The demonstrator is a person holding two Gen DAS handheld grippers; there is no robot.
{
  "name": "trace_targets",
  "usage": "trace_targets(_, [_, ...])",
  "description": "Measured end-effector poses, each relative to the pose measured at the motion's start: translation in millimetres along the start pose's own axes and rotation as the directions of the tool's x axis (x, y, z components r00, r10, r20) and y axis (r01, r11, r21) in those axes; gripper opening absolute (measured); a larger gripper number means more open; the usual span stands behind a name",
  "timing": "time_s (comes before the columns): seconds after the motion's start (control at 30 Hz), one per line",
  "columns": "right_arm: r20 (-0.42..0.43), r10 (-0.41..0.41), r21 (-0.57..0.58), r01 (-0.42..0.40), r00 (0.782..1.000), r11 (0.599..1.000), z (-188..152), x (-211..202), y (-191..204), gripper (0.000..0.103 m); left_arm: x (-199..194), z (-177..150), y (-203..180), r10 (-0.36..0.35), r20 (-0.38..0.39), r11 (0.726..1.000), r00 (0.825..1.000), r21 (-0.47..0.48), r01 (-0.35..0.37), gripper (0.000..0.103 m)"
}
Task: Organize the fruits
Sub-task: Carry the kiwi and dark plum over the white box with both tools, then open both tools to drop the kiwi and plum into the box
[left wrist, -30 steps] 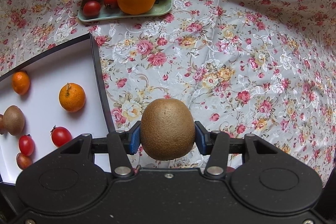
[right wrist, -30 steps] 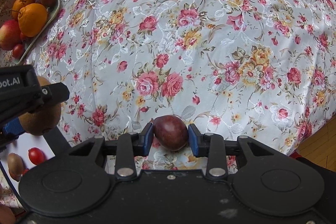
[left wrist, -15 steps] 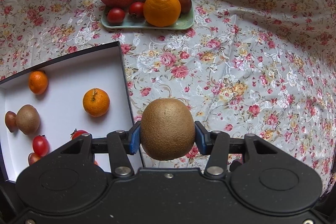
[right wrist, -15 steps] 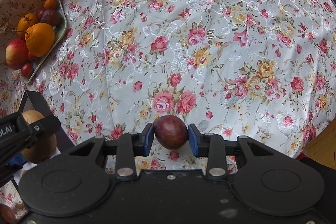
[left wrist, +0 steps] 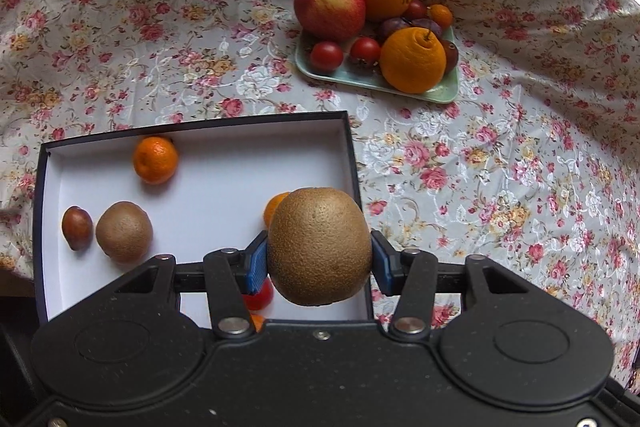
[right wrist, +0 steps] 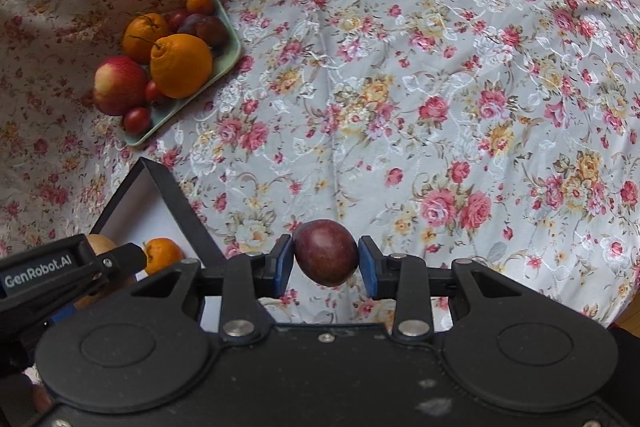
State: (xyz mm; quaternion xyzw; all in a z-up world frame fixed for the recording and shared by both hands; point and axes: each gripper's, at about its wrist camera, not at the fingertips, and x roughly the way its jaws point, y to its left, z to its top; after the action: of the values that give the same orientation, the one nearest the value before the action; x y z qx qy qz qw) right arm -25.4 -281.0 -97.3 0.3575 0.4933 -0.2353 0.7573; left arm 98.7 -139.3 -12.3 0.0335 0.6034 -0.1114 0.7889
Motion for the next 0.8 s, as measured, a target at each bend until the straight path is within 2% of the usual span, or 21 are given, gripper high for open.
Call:
trace_targets(0.27, [0.023, 0.097, -0.106, -0.094, 0.995, 0.99, -19, -7, 53, 0.037, 1, 6, 45, 0.052, 0.003, 0.997, 0.999, -0.056, -0.052, 0.056])
trace_targets(0.43, [0.022, 0.127, -0.182, -0.121, 0.992, 0.976, -33, -6, 81, 0.037, 7, 7, 68, 0.094, -0.006, 0.993, 0.996, -0.074, -0.094, 0.056])
trace_targets(0.7, [0.051, 0.098, -0.277, -0.08, 0.994, 0.958, -50, 1, 106, 0.038, 12, 5, 89, 0.1, -0.024, 0.989, 0.995, -0.106, -0.102, 0.056])
trace_targets(0.8, [0.047, 0.088, -0.289, -0.071, 0.995, 0.955, -53, 5, 110, 0.037, 14, 5, 92, 0.082, -0.032, 0.99, 0.996, -0.11, -0.086, 0.056])
